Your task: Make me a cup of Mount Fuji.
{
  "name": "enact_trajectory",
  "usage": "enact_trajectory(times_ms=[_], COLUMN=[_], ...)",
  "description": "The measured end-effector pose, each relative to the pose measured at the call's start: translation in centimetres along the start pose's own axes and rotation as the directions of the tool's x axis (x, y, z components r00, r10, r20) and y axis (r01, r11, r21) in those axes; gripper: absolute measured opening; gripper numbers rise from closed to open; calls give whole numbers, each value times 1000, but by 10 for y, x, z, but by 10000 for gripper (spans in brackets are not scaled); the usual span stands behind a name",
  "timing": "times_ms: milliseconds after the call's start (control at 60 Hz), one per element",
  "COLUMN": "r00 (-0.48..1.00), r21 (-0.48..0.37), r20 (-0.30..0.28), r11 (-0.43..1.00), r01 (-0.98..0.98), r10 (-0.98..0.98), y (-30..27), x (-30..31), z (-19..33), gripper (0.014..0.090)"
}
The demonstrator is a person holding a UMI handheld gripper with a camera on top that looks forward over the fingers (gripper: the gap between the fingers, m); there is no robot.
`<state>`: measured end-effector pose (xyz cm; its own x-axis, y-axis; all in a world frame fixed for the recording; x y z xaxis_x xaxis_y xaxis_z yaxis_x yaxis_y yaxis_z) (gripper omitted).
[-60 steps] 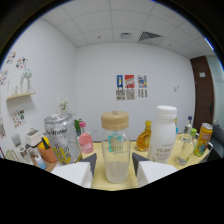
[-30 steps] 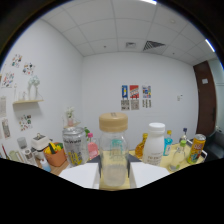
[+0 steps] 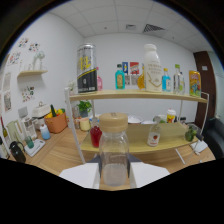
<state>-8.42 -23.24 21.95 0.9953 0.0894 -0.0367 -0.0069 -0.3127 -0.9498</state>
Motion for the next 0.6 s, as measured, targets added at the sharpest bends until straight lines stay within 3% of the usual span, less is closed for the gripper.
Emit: enact_trajectory(times_ms=[150,367,467,600], r00=[994,878,730,425], r21=[-47,-81,-94,-116], r20=[5,40,73,129], r11=[993,877,734,440], r01=[-106,-473,-673,-891], r10=[106,477,679,896], y=[64,98,96,83], x=[2,10,8,10], z=[15,30,33,35], gripper=[397,398,398,395])
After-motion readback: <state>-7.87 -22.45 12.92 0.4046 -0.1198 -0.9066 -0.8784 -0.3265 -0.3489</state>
